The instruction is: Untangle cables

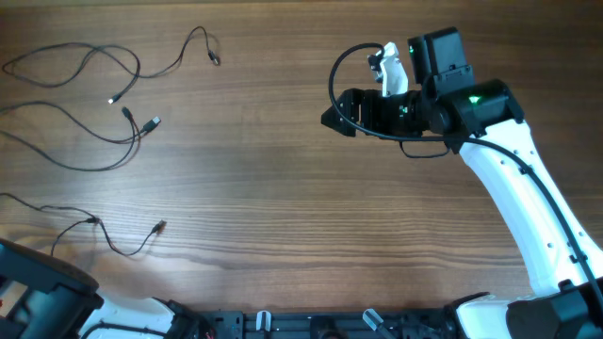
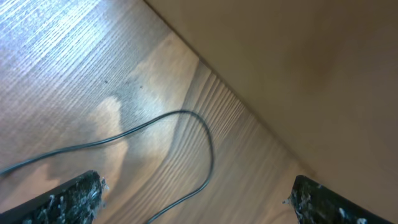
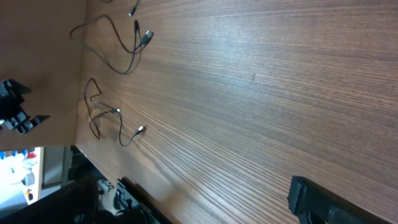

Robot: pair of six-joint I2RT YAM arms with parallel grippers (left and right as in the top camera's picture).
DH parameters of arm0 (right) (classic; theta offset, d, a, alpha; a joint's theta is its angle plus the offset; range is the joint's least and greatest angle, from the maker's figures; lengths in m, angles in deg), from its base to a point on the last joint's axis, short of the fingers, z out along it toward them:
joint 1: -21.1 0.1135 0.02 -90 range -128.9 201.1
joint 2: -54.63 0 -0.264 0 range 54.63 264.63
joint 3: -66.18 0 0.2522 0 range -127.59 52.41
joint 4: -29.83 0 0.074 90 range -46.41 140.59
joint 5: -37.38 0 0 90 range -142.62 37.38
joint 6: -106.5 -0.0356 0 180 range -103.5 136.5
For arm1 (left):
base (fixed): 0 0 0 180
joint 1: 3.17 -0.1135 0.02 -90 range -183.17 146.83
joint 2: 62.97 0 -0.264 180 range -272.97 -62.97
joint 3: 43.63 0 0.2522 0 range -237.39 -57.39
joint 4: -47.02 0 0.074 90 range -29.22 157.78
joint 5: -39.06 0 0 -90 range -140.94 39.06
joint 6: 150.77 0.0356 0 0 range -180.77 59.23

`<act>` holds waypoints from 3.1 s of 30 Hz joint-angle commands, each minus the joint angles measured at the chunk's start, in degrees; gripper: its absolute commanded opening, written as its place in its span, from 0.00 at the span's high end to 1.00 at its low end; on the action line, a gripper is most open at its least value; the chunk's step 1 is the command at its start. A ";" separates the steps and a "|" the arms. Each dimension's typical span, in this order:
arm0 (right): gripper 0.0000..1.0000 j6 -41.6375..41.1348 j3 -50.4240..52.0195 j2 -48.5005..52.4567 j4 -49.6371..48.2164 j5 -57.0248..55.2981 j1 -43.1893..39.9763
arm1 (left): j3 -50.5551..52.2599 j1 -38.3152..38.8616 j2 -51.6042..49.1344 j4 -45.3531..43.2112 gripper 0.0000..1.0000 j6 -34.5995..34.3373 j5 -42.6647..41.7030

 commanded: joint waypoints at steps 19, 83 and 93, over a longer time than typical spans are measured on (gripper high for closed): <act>0.00 4.13 0.09 0.55 3.30 0.50 0.24 | 0.02 9.22 -1.40 34.97 0.00 21.14 -20.24; 0.00 3.63 0.09 0.55 5.55 1.55 0.24 | 45.13 23.80 18.29 -0.31 0.37 15.69 -17.44; 0.00 2.62 0.09 0.55 5.70 1.55 0.24 | 45.13 23.80 18.29 -2.45 0.71 14.53 -19.04</act>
